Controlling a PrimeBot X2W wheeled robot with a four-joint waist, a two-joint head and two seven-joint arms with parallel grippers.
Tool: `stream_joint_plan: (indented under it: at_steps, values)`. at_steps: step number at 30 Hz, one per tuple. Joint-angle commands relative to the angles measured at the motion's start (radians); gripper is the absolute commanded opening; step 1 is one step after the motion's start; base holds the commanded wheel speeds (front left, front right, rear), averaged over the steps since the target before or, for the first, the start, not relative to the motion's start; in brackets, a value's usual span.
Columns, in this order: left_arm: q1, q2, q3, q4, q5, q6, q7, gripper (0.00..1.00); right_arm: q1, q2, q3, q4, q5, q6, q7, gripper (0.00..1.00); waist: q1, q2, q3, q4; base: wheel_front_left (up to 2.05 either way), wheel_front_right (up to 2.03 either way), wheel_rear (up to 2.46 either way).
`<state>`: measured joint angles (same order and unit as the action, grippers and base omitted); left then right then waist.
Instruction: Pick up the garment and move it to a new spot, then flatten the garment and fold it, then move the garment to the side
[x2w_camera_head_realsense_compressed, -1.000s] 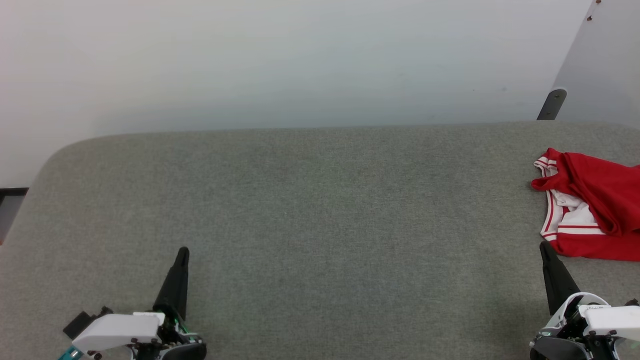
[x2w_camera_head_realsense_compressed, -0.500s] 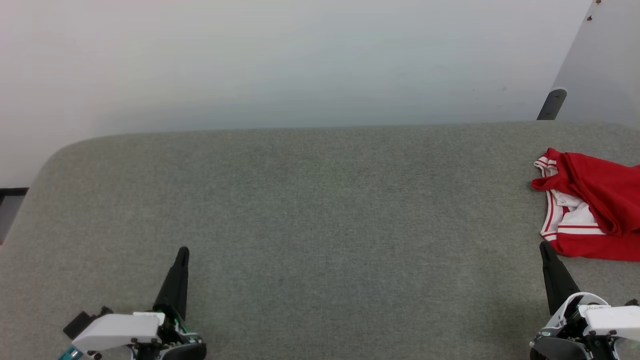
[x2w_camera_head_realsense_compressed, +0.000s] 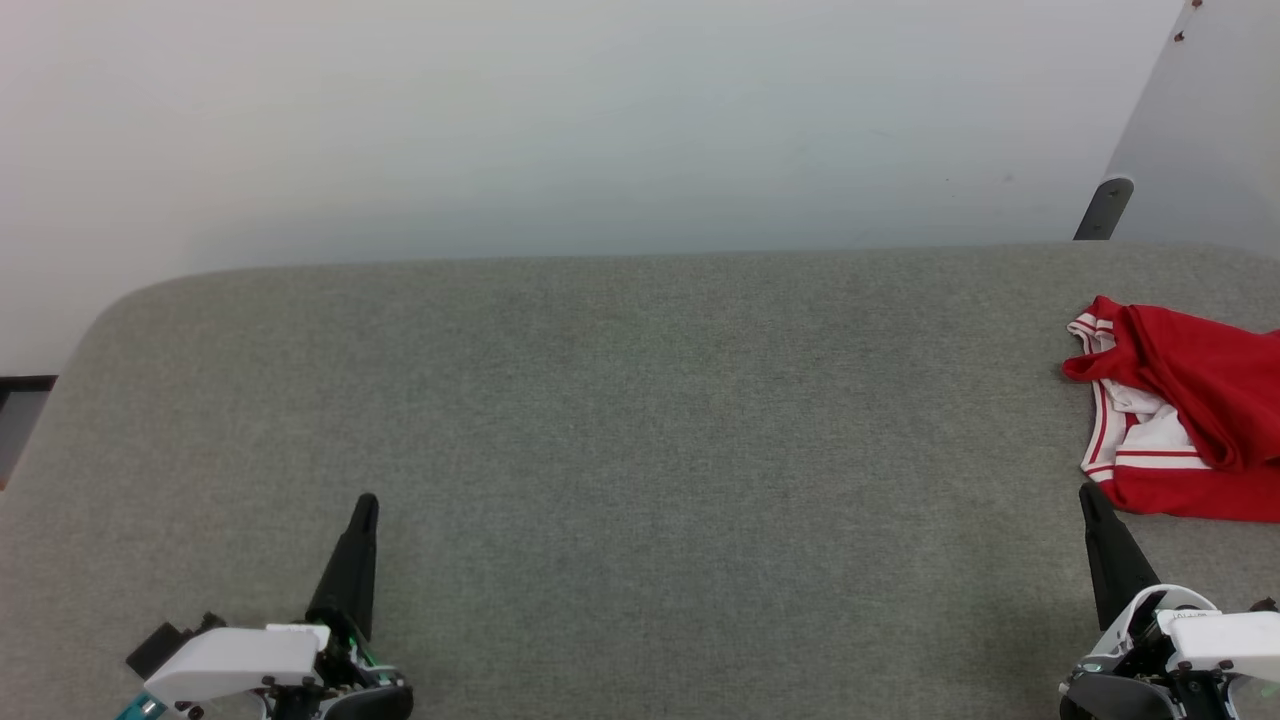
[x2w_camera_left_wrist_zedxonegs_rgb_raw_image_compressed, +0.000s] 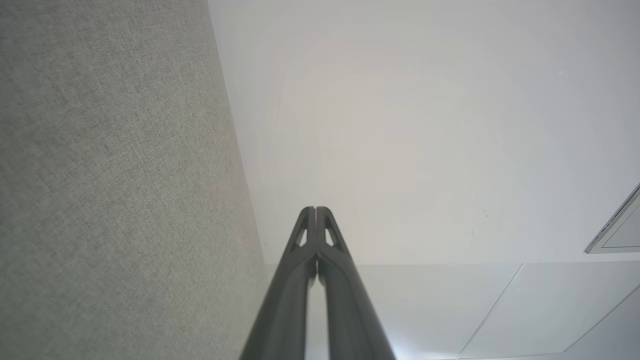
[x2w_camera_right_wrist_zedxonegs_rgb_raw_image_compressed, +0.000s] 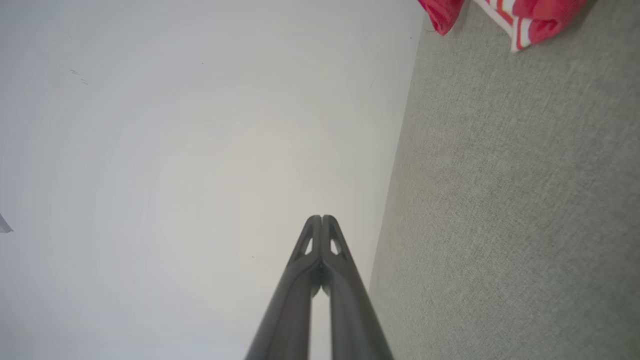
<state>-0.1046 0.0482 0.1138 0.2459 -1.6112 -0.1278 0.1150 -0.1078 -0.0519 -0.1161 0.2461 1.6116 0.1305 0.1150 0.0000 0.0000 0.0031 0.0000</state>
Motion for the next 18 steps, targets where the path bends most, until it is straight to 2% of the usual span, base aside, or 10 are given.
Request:
stream_joint_plan:
  at_steps: [1,18]
  values:
    - [-0.009,0.000,0.002,-0.001,-0.003,-0.005,0.002,0.00,-0.002,0.004,0.004,-0.003,0.003,0.000,0.002,0.00,0.0000,0.0000,0.000,0.000,0.00,0.00,0.00]
    - [-0.009,0.000,0.002,-0.002,-0.003,-0.005,0.002,0.00,-0.002,0.004,0.004,-0.003,0.003,0.000,0.002,0.00,0.0000,0.0000,0.000,0.000,0.00,0.00,0.00]
